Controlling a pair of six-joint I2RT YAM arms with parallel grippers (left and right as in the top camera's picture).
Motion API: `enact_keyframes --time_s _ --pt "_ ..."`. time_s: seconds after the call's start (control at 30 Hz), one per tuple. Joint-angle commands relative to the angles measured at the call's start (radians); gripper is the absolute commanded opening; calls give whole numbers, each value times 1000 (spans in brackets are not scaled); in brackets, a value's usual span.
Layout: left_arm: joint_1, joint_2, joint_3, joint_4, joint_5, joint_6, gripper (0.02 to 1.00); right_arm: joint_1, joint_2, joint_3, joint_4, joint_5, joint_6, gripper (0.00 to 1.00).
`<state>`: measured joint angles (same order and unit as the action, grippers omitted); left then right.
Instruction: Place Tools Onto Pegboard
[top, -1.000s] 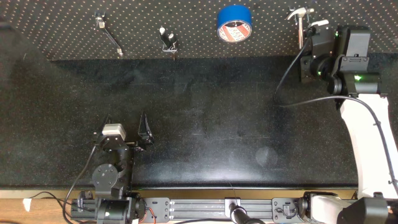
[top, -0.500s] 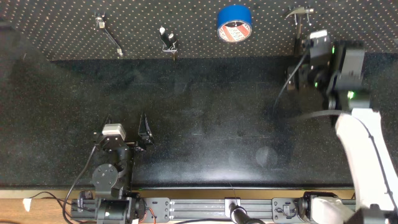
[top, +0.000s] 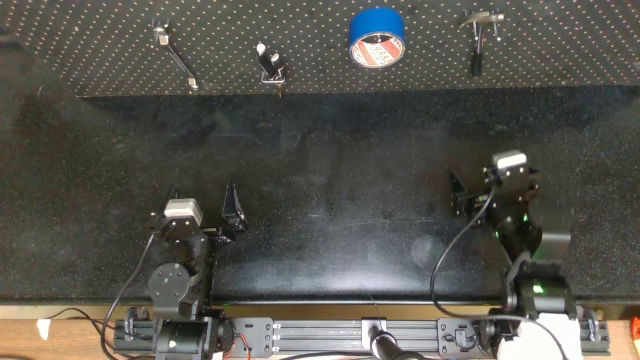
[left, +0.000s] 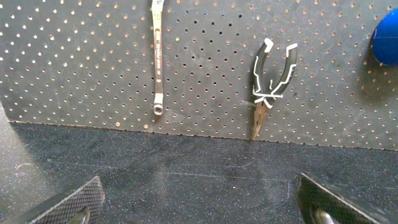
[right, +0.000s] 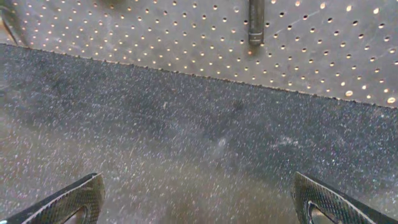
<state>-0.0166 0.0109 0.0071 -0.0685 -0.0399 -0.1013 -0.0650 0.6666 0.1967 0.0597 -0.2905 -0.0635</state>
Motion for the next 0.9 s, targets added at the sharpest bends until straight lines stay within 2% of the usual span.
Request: enact_keyframes --time_s 0.03,0.23,0.37,0.6,0.9 --pt "3 -7 -2 -8 7 5 996 4 -142 -98 31 -10 63 976" --pt "3 -7 -2 -8 7 5 996 6 -294 -193 102 -10 150 976" --pt "3 -7 -2 -8 7 5 996 37 -359 -193 99 -8 150 976" --pt "3 -7 -2 -8 7 5 996 69 -602 -193 -109 -7 150 976" --pt "3 -7 -2 -8 7 5 996 77 -666 -193 -108 -10 150 976"
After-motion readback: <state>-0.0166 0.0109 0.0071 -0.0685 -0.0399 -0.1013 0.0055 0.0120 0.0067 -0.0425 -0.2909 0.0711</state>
